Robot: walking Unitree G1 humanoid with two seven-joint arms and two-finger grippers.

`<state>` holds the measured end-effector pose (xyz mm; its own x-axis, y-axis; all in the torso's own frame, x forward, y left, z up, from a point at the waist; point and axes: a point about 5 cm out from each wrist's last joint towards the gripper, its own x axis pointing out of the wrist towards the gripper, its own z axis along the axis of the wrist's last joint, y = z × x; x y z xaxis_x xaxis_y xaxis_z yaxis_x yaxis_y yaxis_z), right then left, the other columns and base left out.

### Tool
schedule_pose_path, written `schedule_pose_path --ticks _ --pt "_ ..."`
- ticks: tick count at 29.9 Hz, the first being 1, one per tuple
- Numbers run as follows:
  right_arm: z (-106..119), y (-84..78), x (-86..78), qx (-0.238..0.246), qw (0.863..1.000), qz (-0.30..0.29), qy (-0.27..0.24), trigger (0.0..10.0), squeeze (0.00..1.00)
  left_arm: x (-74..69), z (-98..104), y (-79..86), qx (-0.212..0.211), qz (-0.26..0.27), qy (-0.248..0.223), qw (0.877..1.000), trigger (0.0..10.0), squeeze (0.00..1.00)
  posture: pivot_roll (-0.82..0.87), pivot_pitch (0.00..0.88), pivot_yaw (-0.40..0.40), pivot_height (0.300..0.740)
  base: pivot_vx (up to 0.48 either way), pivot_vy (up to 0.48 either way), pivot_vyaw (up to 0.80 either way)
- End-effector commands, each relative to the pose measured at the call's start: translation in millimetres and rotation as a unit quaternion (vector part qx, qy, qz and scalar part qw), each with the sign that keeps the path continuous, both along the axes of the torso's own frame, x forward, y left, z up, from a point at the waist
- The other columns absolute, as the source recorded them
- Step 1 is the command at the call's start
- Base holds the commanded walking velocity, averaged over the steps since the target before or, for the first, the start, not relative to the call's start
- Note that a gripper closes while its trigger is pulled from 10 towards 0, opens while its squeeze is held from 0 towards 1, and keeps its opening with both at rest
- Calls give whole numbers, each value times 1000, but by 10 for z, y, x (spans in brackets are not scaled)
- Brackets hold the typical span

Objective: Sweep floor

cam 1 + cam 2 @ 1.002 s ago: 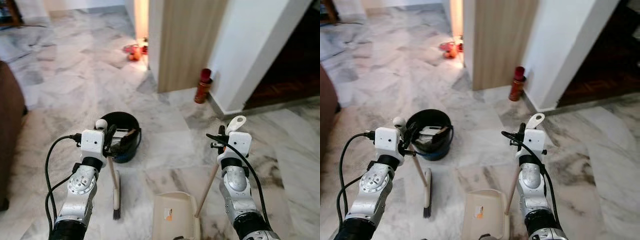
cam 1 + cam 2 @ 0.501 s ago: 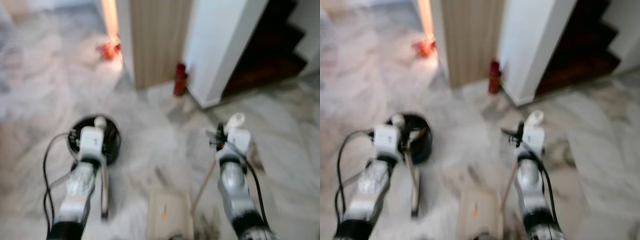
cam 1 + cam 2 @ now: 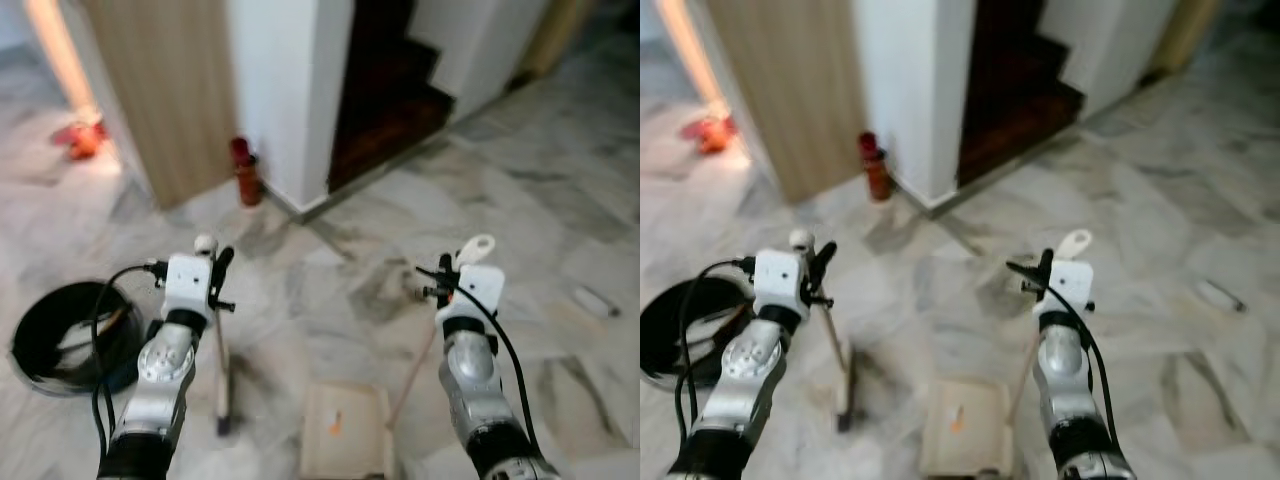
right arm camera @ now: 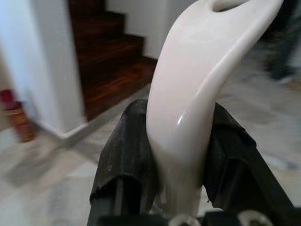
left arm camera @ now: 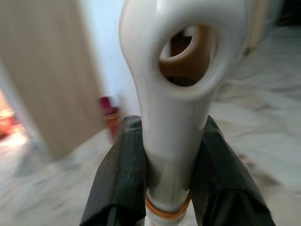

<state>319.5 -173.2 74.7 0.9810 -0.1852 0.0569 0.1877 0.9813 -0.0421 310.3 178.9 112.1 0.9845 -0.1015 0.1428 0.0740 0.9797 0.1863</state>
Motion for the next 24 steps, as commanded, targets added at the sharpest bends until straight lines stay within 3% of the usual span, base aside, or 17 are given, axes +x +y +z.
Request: schedule_pose_path --ticks 1,7,24 --pt "26 18 11 4 1000 0 -7 10000 0 4 75 10 10 -3 -21 1000 10000 0 -57 69 -40 740 0 0 -800" --pt "21 18 4 4 1000 -1 -7 10000 0 18 82 7 10 -2 -22 1000 10000 0 -57 69 -40 740 0 -363 -800" --pt "15 3 -3 3 1000 -4 -6 10000 0 20 94 13 6 -3 -24 1000 10000 0 -60 82 -42 740 0 0 -800"
